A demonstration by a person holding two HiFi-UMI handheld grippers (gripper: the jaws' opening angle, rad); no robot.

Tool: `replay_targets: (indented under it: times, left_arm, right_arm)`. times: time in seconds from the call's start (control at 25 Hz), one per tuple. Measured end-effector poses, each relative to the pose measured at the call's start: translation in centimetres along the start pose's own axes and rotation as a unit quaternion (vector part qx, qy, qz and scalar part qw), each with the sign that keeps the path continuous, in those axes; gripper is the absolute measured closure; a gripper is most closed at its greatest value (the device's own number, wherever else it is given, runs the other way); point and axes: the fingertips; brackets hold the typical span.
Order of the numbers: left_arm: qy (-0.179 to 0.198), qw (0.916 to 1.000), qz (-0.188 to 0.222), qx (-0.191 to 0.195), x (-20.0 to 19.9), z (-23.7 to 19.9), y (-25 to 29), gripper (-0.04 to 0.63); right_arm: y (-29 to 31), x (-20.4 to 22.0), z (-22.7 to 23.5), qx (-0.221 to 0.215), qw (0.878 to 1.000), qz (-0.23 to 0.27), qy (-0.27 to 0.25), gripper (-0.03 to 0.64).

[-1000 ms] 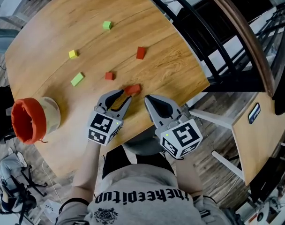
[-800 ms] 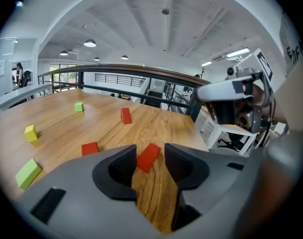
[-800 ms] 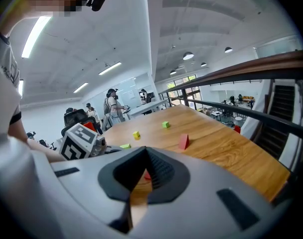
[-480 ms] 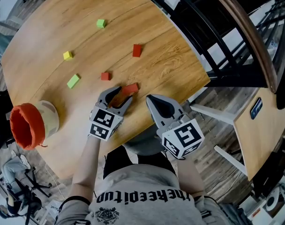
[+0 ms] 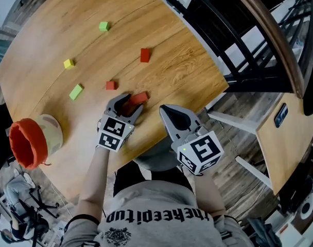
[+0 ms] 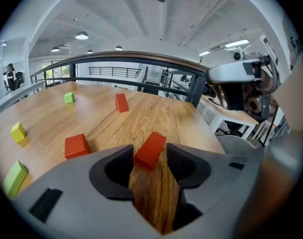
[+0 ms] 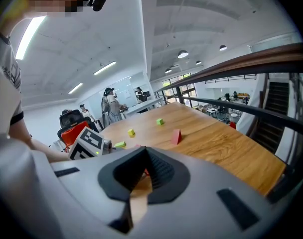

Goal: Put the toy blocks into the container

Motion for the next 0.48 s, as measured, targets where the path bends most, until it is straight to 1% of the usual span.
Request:
replay_targets:
  times: [0.12,0.24,0.32,0.48]
  left_arm:
    - [0.009,0.9999,-0.013,-0.006,0.2,0.0,0.3,0.383]
    - [0.028,0.9989,-0.036,-0.014,0.9,0.2,0.7,0.385]
    - [0.037,0.9981,-0.043,-0.022,1.1,0.1,0.8,0.407]
    - [0.033,0.9982,-0.042,-0.025,1.1,-0.1,0.8,0.425]
  right_arm:
    - [0.0,0.0,0.1,0.001,1.0,0.001,0.001,0.606]
    - [0.1,-0.1,0.0,0.0,1.0,0.002,0.001,0.606]
    - [0.2,-0.2,-0.1,-0.002,1.0,0.002,0.001,0.606]
    - [0.1,-0.1,-0.1,-0.003,1.0,0.001,0.0,0.606]
Point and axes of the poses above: the fingertips, and each gripper's own axes: y forward along the fingers, z to its right, x out of its underside, and after that the axes turned 8 degrees about x, right-handed
